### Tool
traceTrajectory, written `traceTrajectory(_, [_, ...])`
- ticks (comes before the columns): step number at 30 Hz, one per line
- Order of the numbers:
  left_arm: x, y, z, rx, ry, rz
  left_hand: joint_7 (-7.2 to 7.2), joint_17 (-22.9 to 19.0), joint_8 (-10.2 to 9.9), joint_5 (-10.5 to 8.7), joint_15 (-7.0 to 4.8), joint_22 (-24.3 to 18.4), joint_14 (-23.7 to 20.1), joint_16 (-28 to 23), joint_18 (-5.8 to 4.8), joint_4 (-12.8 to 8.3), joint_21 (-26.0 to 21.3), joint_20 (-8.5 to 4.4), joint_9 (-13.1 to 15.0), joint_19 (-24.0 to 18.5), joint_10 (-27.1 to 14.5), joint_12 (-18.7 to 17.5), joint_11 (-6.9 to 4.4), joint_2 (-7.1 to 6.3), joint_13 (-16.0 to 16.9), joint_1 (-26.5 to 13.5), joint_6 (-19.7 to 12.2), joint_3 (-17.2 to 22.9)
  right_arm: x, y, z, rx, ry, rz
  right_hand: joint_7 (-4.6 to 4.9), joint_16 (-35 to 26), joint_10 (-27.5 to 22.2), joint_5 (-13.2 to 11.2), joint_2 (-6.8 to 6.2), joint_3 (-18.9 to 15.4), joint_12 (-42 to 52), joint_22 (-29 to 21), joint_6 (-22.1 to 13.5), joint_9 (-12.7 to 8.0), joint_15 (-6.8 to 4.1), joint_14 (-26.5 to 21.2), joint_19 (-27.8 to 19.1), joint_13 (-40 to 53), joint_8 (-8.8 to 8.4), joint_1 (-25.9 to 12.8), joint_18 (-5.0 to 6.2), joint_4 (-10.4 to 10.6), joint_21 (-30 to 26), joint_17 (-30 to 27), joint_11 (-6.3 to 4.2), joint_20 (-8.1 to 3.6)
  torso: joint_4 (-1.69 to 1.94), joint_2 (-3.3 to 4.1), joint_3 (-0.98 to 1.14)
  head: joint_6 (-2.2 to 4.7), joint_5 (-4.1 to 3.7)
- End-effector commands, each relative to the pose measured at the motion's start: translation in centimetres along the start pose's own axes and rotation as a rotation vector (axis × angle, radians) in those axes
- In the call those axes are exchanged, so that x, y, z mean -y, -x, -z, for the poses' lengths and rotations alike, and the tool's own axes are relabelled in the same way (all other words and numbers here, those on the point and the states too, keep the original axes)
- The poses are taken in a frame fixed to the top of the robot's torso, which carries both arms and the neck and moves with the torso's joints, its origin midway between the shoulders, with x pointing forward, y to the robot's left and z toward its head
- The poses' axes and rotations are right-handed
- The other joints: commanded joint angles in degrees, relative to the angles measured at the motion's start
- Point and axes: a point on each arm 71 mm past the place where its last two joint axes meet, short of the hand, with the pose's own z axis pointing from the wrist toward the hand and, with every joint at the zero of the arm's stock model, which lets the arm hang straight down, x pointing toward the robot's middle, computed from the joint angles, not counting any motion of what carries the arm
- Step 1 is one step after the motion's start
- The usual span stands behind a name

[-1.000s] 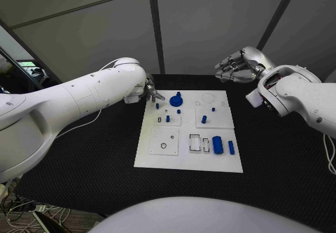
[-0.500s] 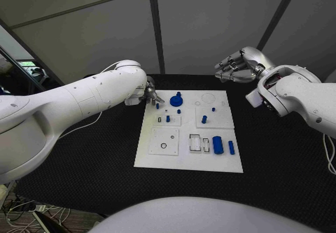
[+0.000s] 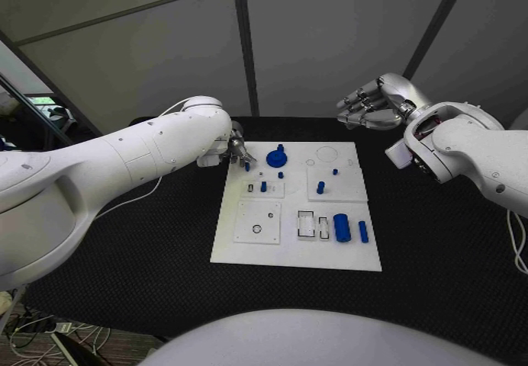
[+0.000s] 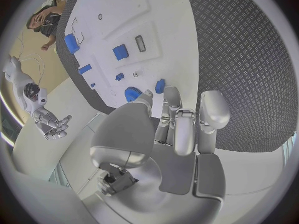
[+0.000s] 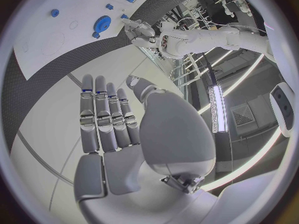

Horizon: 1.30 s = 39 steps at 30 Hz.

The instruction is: Assemble the parts on the task board

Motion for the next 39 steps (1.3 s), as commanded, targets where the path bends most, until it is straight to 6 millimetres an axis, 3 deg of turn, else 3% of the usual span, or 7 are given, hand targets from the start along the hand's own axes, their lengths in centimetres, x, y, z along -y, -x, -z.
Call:
traceTrajectory(1, [0.12,0.10,-0.02,0.008,-0.005,-0.002,0.12,8.3,-0.1,0.18,-0.37,1.4,3.8,0.4,-1.85,-0.2,0.4,-0.05,-0.1,0.4,0.5,0.3,0.09,0.08,0.2,0.7,0.4,0.5,-0.16,0.06,-0.04,0.002,0.007,0.002,0.00,-0.1,-0.1,0.4,0.14,-0.1,-0.3,-0.1,-0.1,0.0,0.27,-0.1,0.4,0.0,-0.12,-0.3,0.29,0.3,-0.2,-0.1,0.38,-0.12,0.04,-0.04,0.01,-0.01,-0.07])
traceTrajectory(11, [0.27,0.07,-0.06,0.009,-0.008,-0.001,-0.12,8.3,0.0,0.07,-0.56,1.6,3.8,0.5,-1.87,-1.4,0.5,-0.20,-0.3,0.5,0.6,0.1,-0.13,0.69,-0.1,2.6,0.6,1.9,-0.16,0.05,-0.05,0.001,0.006,0.002,0.00,-0.1,-0.1,0.4,0.14,-0.1,-0.3,-0.1,-0.1,0.0,0.27,-0.1,0.4,0.0,-0.12,-0.3,0.29,0.3,-0.2,-0.1,0.38,-0.12,0.00,-0.03,-0.03,-0.01,-0.04])
traceTrajectory(18, [0.22,0.02,-0.02,0.001,-0.016,0.018,-0.65,8.5,0.7,-0.31,-1.02,1.8,3.8,0.6,-1.90,-4.0,0.7,-0.64,0.1,0.6,0.7,-0.4,-0.63,1.80,-0.2,6.2,0.7,5.9,-0.14,0.06,-0.05,0.001,0.006,0.002,0.00,-0.1,-0.1,0.4,0.14,-0.1,-0.3,-0.1,-0.1,0.0,0.27,-0.1,0.4,0.0,-0.12,-0.3,0.29,0.3,-0.2,-0.1,0.38,-0.12,0.05,-0.03,-0.03,-0.01,-0.08])
traceTrajectory(25, [0.13,-0.11,0.03,-0.020,-0.023,0.026,-0.93,8.8,1.8,-0.44,-1.22,2.2,4.0,0.8,-2.02,-5.9,1.2,-0.88,1.1,0.8,1.4,-0.8,-0.90,1.00,-0.2,7.1,0.6,10.3,-0.14,0.04,-0.07,0.000,0.006,0.002,0.00,-0.1,-0.1,0.4,0.14,-0.1,-0.3,-0.1,-0.1,0.0,0.27,-0.1,0.4,0.0,-0.12,-0.3,0.29,0.3,-0.2,-0.1,0.38,-0.12,0.04,-0.02,-0.02,-0.01,-0.01])
traceTrajectory(28, [0.07,-0.12,0.05,-0.023,-0.024,0.032,-0.91,9.0,2.5,-0.53,-1.30,2.5,4.0,0.9,-2.08,-7.4,1.4,-1.02,1.9,1.0,1.9,-1.0,-0.98,0.61,-0.1,7.7,0.2,13.9,-0.15,0.03,-0.08,0.000,0.006,0.002,0.00,-0.1,-0.1,0.4,0.14,-0.1,-0.3,-0.1,-0.1,0.0,0.27,-0.1,0.4,0.0,-0.12,-0.3,0.29,0.3,-0.2,-0.1,0.38,-0.12,0.03,-0.02,-0.05,-0.01,0.04])
traceTrajectory(39, [-0.43,0.16,0.54,0.015,-0.051,0.080,-0.92,9.2,4.0,-0.54,-1.26,3.0,4.1,1.0,-2.19,-9.9,1.8,-0.93,3.7,1.2,2.6,-1.5,-0.96,-1.78,-0.3,6.4,-0.7,21.5,-0.15,0.07,-0.04,0.001,0.007,0.003,0.01,-0.1,-0.1,0.5,0.19,-0.1,-0.3,-0.1,-0.1,0.0,0.27,-0.1,0.5,0.0,-0.12,-0.3,0.29,0.4,-0.3,-0.1,0.38,-0.12,0.16,-0.04,-0.05,-0.01,0.08])
